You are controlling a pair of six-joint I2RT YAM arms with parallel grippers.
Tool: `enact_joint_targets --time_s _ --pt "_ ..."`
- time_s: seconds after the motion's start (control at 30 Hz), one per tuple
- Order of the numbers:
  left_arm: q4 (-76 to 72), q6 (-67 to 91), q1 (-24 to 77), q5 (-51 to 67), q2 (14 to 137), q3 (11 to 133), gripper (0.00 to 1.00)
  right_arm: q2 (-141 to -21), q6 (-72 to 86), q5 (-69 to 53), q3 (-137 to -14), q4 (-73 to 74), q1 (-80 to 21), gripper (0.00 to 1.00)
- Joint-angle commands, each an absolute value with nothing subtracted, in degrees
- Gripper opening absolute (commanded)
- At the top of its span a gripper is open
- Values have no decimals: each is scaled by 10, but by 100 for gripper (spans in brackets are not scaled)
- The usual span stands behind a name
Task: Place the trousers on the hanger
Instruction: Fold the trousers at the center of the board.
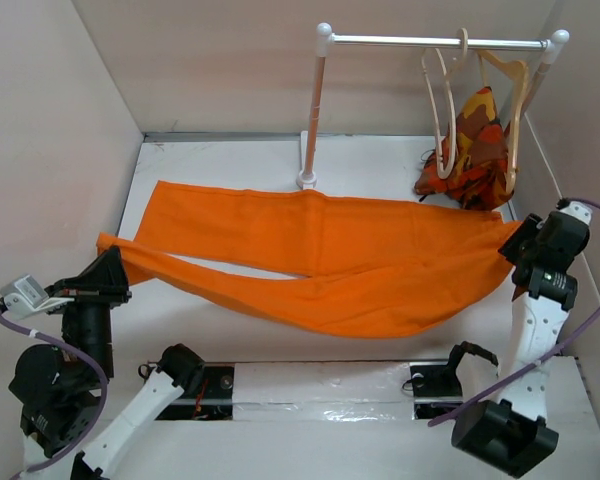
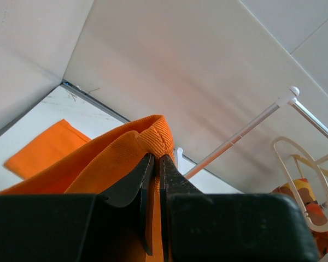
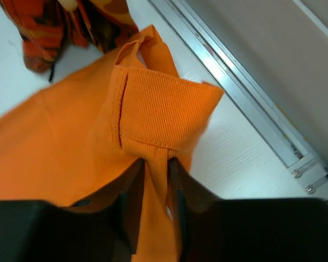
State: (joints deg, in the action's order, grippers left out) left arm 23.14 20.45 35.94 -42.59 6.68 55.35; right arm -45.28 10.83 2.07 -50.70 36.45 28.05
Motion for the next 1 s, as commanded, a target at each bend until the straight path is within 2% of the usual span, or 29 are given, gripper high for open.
enact_joint_targets --time_s 0.0,0.03,0.13,0.17,0.27,0.33,0.37,0.43,0.47,0.5,0.53,0.57,0.7,0.73,0.83,0.87,0.9,0.93,0.97 --pt "191 192 362 -446 75 562 0 -496 77 0 -491 324 275 48" --pt "192 192 362 -446 75 562 0 -537 70 -23 -489 311 275 66" --pt "203 194 362 -448 77 562 0 -611 62 -49 -493 264 260 81" --pt "210 195 362 -447 79 561 0 -660 60 -67 -499 257 252 82" --pt "221 196 362 -450 83 559 0 -694 46 -63 -530 262 240 84" --pt "225 198 362 -451 84 557 0 -659 59 -31 -513 263 248 82" --pt "221 198 362 -450 86 553 0 -600 65 -6 -498 263 255 80" --pt "215 197 362 -444 89 550 0 -532 80 16 -444 262 279 71" --pt "212 198 362 -441 91 549 0 -499 87 38 -422 265 285 53" --pt "211 199 362 -437 96 548 0 -437 90 43 -398 262 285 45" --pt "208 200 362 -432 97 546 0 -414 97 51 -375 264 299 30" --pt "203 200 362 -429 98 542 0 -398 101 74 -338 272 308 0" --pt "203 206 362 -418 104 537 0 -437 120 19 -298 245 337 0" --pt "204 207 362 -419 104 537 0 -475 126 5 -298 247 337 2" --pt "209 210 362 -425 99 537 0 -502 133 -26 -287 240 343 23" --pt "206 210 362 -424 98 536 0 -492 137 -10 -281 234 343 41" --pt "202 209 362 -424 95 535 0 -484 143 -3 -266 225 343 51" --pt "200 210 362 -421 95 534 0 -476 148 13 -257 209 348 70" --pt "197 209 362 -419 94 530 0 -474 149 18 -251 184 348 77"
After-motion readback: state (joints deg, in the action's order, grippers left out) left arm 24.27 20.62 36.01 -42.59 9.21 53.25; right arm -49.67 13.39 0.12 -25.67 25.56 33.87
